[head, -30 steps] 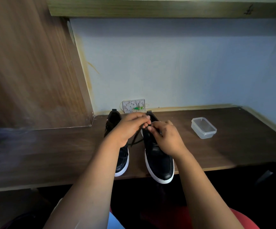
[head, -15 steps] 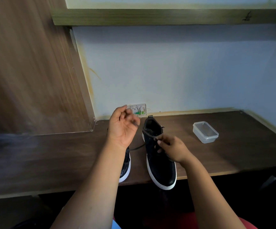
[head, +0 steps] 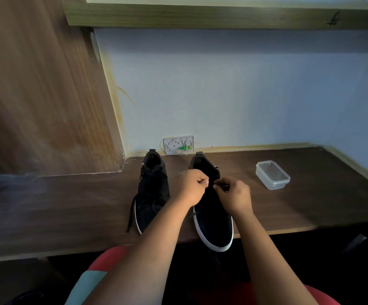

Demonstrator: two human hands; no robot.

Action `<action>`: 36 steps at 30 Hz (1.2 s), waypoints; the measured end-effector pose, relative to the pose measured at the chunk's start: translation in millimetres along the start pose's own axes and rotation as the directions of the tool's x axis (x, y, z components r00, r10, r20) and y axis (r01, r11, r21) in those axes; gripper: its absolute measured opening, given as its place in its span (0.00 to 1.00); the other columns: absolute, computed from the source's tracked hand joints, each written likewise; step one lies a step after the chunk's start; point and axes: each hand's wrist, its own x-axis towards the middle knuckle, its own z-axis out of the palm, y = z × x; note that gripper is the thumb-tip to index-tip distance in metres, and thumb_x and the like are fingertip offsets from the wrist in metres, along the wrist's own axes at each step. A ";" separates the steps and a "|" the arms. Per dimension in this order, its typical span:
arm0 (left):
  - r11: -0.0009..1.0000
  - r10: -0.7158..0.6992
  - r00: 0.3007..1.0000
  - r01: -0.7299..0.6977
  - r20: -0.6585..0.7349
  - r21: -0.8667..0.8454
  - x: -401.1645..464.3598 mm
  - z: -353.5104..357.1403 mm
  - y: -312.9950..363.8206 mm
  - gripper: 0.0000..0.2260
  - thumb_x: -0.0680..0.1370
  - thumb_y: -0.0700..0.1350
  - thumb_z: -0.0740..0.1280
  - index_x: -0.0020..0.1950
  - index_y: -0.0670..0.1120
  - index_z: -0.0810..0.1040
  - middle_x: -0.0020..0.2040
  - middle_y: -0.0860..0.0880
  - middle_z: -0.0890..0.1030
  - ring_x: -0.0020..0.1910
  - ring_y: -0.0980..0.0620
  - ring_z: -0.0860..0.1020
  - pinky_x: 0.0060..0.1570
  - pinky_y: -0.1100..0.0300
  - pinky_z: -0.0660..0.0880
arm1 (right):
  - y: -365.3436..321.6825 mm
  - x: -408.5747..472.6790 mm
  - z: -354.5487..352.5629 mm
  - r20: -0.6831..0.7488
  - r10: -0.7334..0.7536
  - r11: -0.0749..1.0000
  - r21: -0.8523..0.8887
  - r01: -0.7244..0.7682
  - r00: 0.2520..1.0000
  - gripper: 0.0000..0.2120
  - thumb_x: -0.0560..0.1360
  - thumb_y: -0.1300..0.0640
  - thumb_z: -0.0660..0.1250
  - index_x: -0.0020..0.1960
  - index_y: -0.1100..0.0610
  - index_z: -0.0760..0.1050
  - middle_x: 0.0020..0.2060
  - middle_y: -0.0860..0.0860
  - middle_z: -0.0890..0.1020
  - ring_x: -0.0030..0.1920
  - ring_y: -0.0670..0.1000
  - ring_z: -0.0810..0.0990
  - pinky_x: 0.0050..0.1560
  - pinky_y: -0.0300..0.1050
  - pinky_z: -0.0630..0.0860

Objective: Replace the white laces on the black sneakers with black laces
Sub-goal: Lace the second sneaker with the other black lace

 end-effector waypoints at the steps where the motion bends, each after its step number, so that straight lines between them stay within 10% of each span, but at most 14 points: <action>1: 0.999 0.000 1.000 0.000 0.000 0.048 0.8 5.0 -1.2 0.07 0.78 0.45 0.67 0.55 0.50 0.81 0.50 0.53 0.84 0.52 0.54 0.80 0.55 0.57 0.76 | 0.7 1.0 0.0 -0.011 0.088 0.994 0.071 -0.087 0.996 0.04 0.73 0.58 0.71 0.47 0.53 0.82 0.42 0.47 0.83 0.43 0.46 0.81 0.45 0.38 0.77; 6: 0.981 0.029 0.999 -0.031 0.012 0.194 3.4 26.5 -3.8 0.07 0.78 0.46 0.67 0.55 0.50 0.81 0.51 0.53 0.84 0.53 0.52 0.79 0.49 0.61 0.74 | 7.8 7.5 1.0 0.029 0.404 0.826 0.419 -0.378 0.914 0.11 0.70 0.64 0.72 0.45 0.52 0.74 0.43 0.50 0.83 0.45 0.53 0.83 0.49 0.52 0.82; 14: 0.963 0.062 0.998 -0.051 -0.034 0.266 5.0 41.8 0.4 0.05 0.76 0.45 0.65 0.45 0.51 0.81 0.43 0.52 0.81 0.42 0.51 0.79 0.37 0.60 0.72 | 17.6 13.3 4.0 0.166 0.490 0.599 0.649 -0.469 0.856 0.14 0.71 0.72 0.69 0.46 0.56 0.71 0.44 0.57 0.82 0.46 0.59 0.83 0.52 0.56 0.81; 20: 0.923 0.106 0.994 -0.097 -0.002 0.372 7.9 42.7 2.6 0.05 0.76 0.44 0.64 0.44 0.48 0.79 0.43 0.49 0.80 0.40 0.48 0.78 0.38 0.55 0.77 | 18.7 14.6 7.2 0.152 0.473 0.641 0.617 -0.457 0.868 0.14 0.70 0.69 0.71 0.46 0.54 0.71 0.45 0.57 0.83 0.47 0.59 0.84 0.52 0.58 0.81; 26: 0.914 0.151 0.988 -0.149 0.025 0.378 7.8 43.2 -3.3 0.04 0.77 0.44 0.64 0.48 0.50 0.77 0.47 0.49 0.80 0.44 0.46 0.78 0.36 0.55 0.73 | 17.3 12.9 -0.8 0.122 0.232 0.939 0.233 -0.255 0.965 0.06 0.75 0.56 0.68 0.52 0.50 0.74 0.46 0.48 0.82 0.49 0.51 0.82 0.53 0.52 0.80; 36: 0.965 0.084 0.970 -0.136 0.226 0.225 15.0 24.9 -0.6 0.09 0.80 0.45 0.63 0.58 0.47 0.79 0.54 0.49 0.81 0.53 0.48 0.79 0.54 0.54 0.76 | 25.4 14.2 -4.8 0.082 0.342 0.855 0.387 -0.346 0.936 0.10 0.74 0.65 0.68 0.49 0.52 0.72 0.43 0.51 0.82 0.46 0.53 0.82 0.47 0.50 0.80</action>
